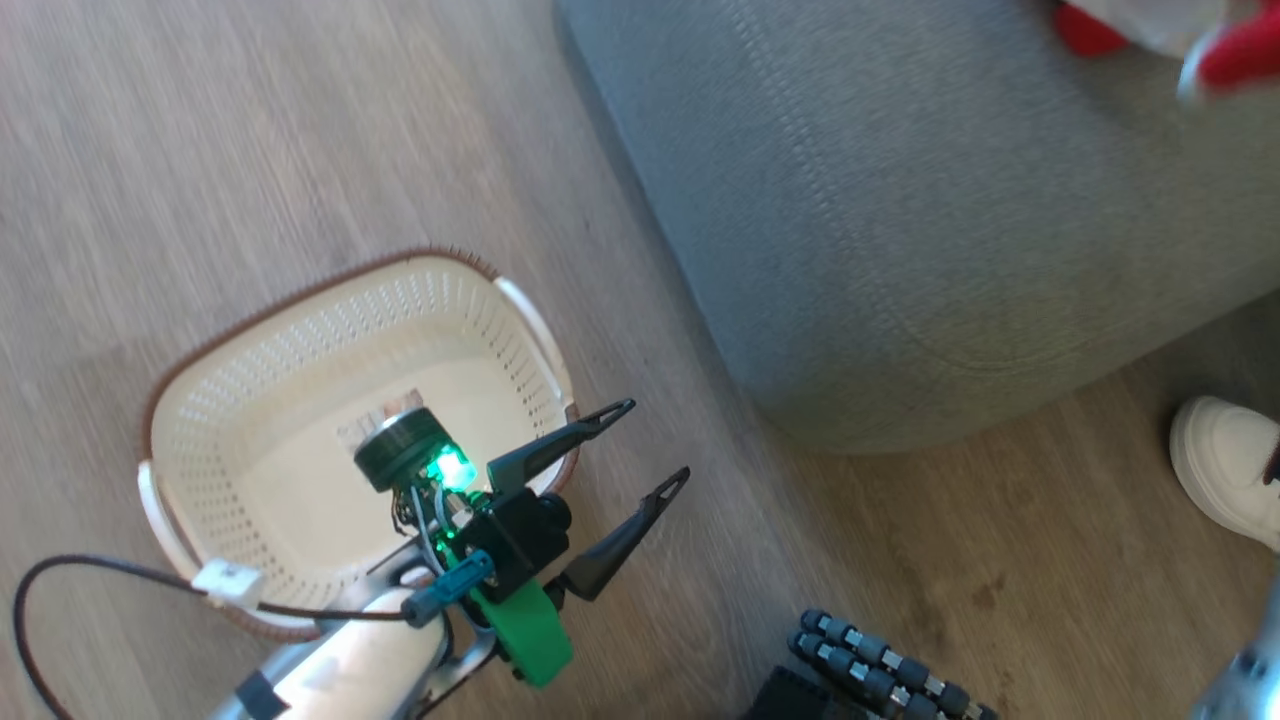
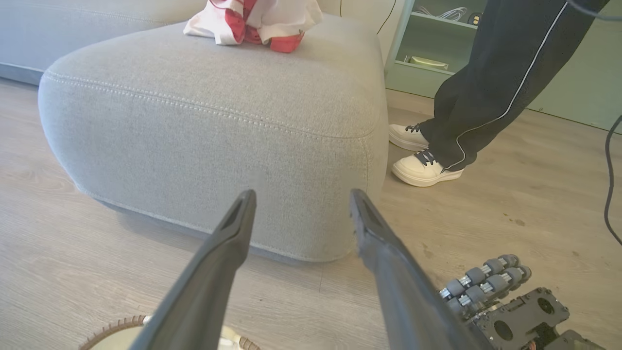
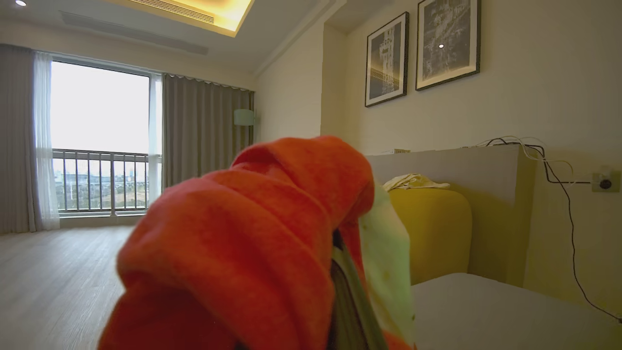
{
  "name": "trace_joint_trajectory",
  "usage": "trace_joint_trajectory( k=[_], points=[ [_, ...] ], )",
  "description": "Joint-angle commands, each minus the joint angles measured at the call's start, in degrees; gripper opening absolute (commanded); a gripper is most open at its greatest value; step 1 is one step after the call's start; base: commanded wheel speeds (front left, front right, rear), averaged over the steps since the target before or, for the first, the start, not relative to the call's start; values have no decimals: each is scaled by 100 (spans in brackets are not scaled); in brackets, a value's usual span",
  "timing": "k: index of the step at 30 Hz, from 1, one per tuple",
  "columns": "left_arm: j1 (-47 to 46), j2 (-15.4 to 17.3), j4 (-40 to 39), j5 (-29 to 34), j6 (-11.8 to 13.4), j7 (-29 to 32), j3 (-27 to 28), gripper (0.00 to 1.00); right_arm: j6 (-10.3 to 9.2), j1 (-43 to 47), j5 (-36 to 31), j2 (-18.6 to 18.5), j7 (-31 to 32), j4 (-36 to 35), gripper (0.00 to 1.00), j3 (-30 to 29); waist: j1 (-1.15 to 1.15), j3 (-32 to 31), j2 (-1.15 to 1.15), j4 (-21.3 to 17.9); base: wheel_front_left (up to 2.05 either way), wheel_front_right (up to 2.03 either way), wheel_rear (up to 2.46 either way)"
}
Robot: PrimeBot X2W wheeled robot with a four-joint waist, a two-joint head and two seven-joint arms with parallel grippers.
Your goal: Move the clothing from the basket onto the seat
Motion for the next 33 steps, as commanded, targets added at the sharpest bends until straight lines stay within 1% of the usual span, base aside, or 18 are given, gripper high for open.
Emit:
trace_joint_trajectory(
  k=[1, 4, 7, 9, 10, 11, 12, 17, 24, 29, 30, 31, 33],
  points=[
    [-180, 136, -239, 18, -7, -29, 76, 100, -1, -379, -167, -230, -36, 39, 0, 22, 0, 273, 0, 140, 0, 0, 0],
    [-250, 228, -290, -2, -7, -29, 37, 100, -1, -985, -371, -373, -36, 373, 0, -22, 0, 444, 0, 206, 0, 0, 0],
    [-339, 310, -332, -10, -7, -29, -9, 100, -1, -1538, -696, -546, -36, 813, 0, -197, 0, 606, 0, 304, 0, 0, 0],
    [-407, 352, -348, -9, -7, -29, -24, 100, -1, -1844, -844, -556, -36, 1060, 0, -350, 0, 702, 0, 381, 0, 0, 0],
    [-434, 361, -356, -14, -7, -29, -15, 100, -1, -2016, -815, -537, -36, 1189, 0, -472, 0, 747, 0, 417, 0, 0, 0],
    [-434, 361, -356, -14, -7, -29, -15, 100, -1, -2016, -815, -537, -36, 1189, 0, -472, 0, 747, 0, 417, 0, 0, 0],
    [-455, 366, -366, -19, -7, -29, 0, 100, -1, -2170, -805, -549, -36, 1324, 0, -595, 0, 793, 0, 452, 0, 0, 0],
    [-550, 401, -416, -27, -7, -29, 42, 100, -1, -2757, -1120, -875, -32, 1987, 0, -1050, 0, 1041, 0, 625, 0, 0, 0],
    [-682, 449, -477, -38, -7, -29, 64, 100, -1, -3344, -1609, -1218, -28, 2971, 0, -1434, 0, 1411, 0, 863, 0, 0, 0],
    [-797, 444, -519, -26, -7, -29, 68, 100, -1, -3605, -2114, -1260, -30, 3734, 0, -1843, 0, 1632, 0, 1043, 0, 0, 0],
    [-818, 441, -524, -23, -7, -29, 72, 100, -1, -3640, -2235, -1243, -31, 3853, 0, -1914, 0, 1671, 0, 1079, 0, 0, 0],
    [-853, 425, -529, -22, -7, -29, 99, 100, -1, -3681, -2511, -1213, -32, 4046, 0, -2029, 0, 1744, 0, 1145, 0, 0, 0],
    [-881, 412, -539, -12, -7, -29, 118, 100, -1, -3748, -2728, -1161, -33, 4205, 0, -2203, 0, 1807, 0, 1208, 0, 0, 0]
  ],
)
